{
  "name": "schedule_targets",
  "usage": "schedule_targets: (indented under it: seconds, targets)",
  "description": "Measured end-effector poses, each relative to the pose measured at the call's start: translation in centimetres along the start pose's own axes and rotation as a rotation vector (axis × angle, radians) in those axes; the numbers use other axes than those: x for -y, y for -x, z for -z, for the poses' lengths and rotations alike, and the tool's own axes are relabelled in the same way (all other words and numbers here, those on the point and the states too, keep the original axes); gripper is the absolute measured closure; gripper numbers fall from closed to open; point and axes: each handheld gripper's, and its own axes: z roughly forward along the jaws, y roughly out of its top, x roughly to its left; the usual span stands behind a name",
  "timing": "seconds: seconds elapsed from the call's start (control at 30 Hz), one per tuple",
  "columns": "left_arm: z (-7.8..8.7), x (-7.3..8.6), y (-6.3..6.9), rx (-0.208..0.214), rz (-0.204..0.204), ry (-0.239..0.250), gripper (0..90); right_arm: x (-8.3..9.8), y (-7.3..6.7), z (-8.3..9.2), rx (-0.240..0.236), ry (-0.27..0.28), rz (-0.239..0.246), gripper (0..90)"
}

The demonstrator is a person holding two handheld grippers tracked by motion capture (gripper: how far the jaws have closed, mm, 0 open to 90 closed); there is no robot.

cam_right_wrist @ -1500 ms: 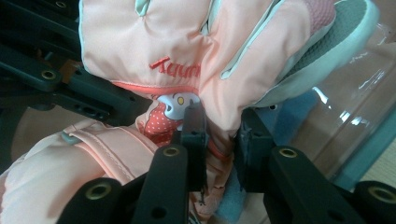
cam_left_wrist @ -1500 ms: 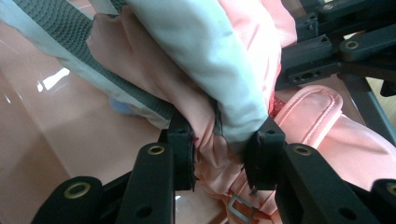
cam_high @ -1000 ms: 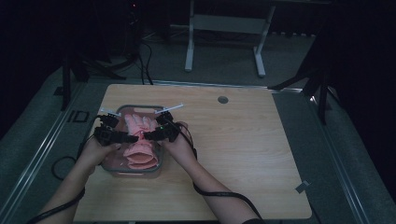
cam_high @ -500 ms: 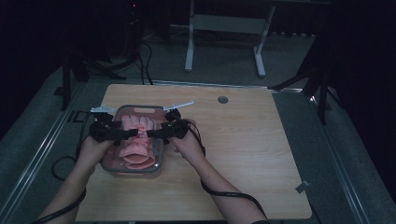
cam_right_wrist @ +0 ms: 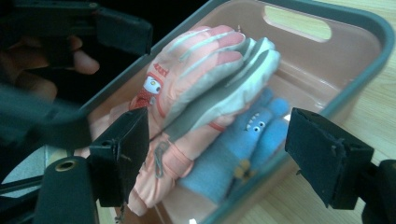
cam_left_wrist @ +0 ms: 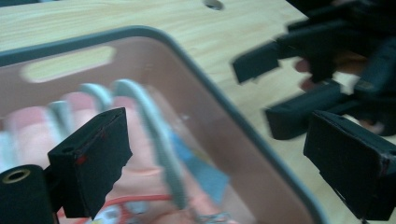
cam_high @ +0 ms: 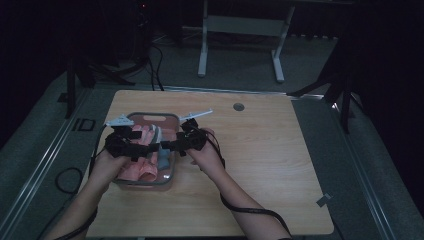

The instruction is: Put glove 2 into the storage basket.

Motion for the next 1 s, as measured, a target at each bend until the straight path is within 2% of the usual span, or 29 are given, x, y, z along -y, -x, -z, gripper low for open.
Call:
schedule_targets:
  seconds: [0.03, 0.17, 0.57, 0.8, 1.0]
  targets:
    - [-0.3, -0.2, 1.2, 0.025, -0.024, -0.002, 7.5, 0.2, 0.5, 0.6, 0.007, 0.001, 0.002, 21.6]
    - [-0.9, -0.2, 2.9, 0.072, -0.042, 0.003, 7.5, 0.7, 1.1, 1.6, 0.017, -0.009, 0.012, 20.7]
    - [-3.9, 0.3, 9.1, 0.166, -0.145, -0.005, 7.5, 3.3, 2.3, 5.0, 0.060, 0.002, 0.053, 18.6]
    - [-5.5, 1.1, 11.7, 0.219, -0.178, -0.009, 7.5, 5.8, 3.2, 6.4, 0.083, -0.004, 0.070, 18.2]
    - [-6.9, 2.1, 12.9, 0.246, -0.186, -0.027, 7.5, 8.5, 4.4, 7.2, 0.096, -0.013, 0.070, 17.3]
